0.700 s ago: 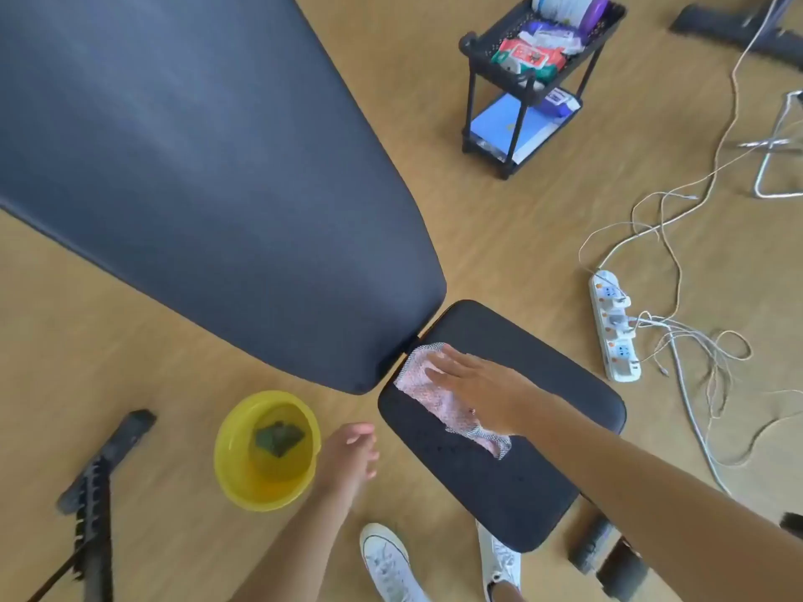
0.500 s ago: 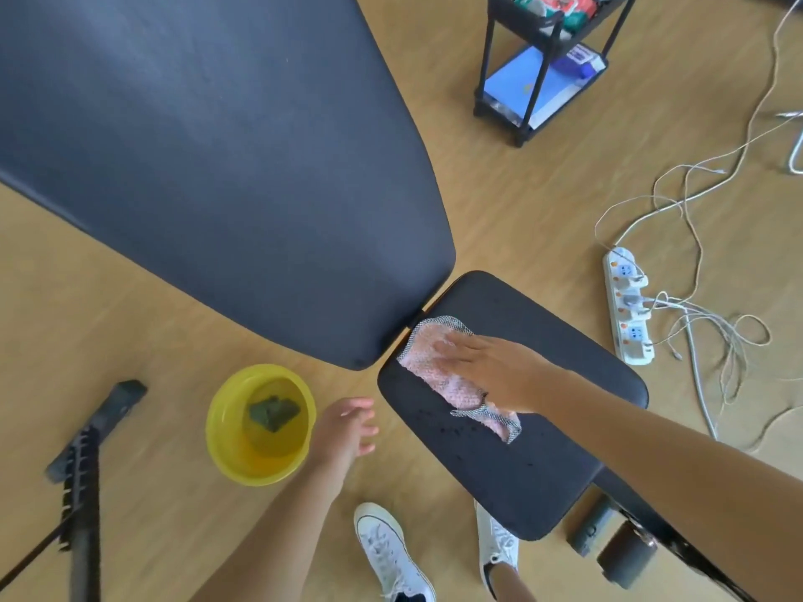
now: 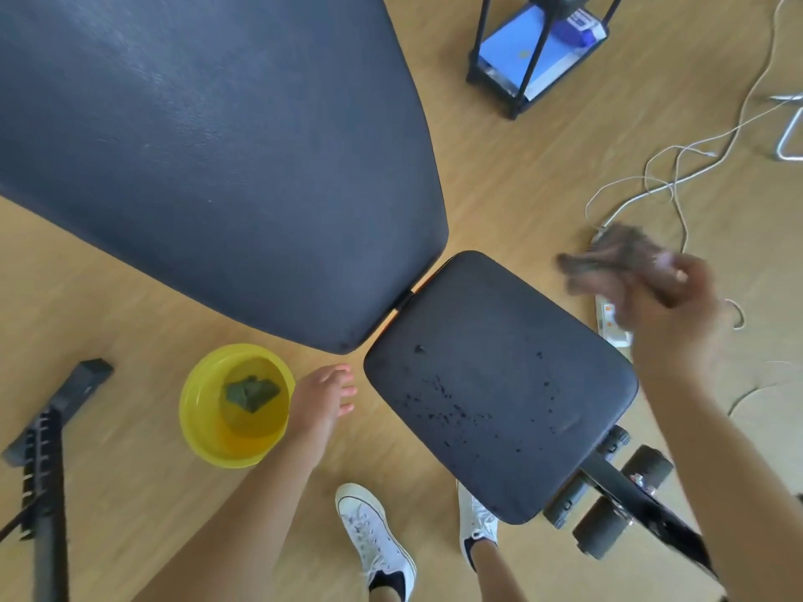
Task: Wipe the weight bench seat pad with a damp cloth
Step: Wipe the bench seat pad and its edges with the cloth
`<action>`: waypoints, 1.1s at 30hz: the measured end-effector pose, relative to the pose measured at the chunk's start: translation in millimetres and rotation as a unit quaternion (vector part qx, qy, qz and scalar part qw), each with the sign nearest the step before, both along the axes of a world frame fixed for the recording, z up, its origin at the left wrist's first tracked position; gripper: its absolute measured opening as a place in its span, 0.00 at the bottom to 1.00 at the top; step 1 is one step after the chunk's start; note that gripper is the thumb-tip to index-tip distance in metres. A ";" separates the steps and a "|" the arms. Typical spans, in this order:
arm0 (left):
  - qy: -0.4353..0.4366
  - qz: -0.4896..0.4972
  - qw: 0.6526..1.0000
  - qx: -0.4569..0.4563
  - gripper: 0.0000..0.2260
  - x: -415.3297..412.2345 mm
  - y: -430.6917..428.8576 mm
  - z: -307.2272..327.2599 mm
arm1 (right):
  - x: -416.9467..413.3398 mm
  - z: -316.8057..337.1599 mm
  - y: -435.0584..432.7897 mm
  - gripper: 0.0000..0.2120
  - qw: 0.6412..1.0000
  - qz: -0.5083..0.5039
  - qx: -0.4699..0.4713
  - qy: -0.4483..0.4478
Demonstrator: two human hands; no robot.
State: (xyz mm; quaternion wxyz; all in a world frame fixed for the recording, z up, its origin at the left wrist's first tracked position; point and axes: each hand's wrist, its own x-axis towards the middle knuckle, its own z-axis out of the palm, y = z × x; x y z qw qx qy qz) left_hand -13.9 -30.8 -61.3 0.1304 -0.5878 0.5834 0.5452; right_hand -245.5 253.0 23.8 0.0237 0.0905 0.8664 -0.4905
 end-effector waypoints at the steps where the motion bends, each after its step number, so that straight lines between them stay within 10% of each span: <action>1: 0.001 -0.017 1.000 -0.004 0.14 -0.8 -0.6 -2.6 | -2.7 5.1 15.3 0.04 1.000 -0.017 0.005 0.014; 7: 0.035 -0.050 0.998 0.002 0.21 -10.0 2.0 -15.3 | 25.9 -29.4 28.0 0.18 0.995 -0.002 0.091 -0.035; 12: 0.032 -0.033 0.999 -0.020 0.21 -16.3 3.5 -26.7 | 113.7 -98.7 -28.4 0.26 0.936 0.273 0.214 0.066; 18: 0.017 -0.020 0.999 -0.028 0.20 -19.1 3.1 -34.5 | 170.1 -136.6 -27.3 0.21 0.642 0.709 0.208 0.203; 20: 0.013 -0.021 0.999 -0.022 0.20 -21.3 3.5 -34.5 | 128.1 -131.6 -11.3 0.26 0.685 0.660 0.222 0.212; 24: 0.008 -0.025 0.999 -0.032 0.19 -26.0 8.2 -32.1 | 53.7 -111.9 -0.4 0.22 0.932 0.295 0.204 0.054; 26: 0.002 -0.025 0.999 -0.033 0.19 -26.5 8.2 -32.2 | 67.1 -115.2 -33.7 0.30 0.948 0.200 0.238 0.070; 28: 0.001 -0.013 1.000 -0.023 0.18 -26.2 6.7 -32.0 | 128.9 -130.5 -61.6 0.32 0.902 0.323 0.249 0.143; 33: -0.002 -0.027 0.999 -0.017 0.18 -27.9 2.8 -24.9 | 150.7 -123.8 -49.6 0.25 0.627 0.670 0.211 0.336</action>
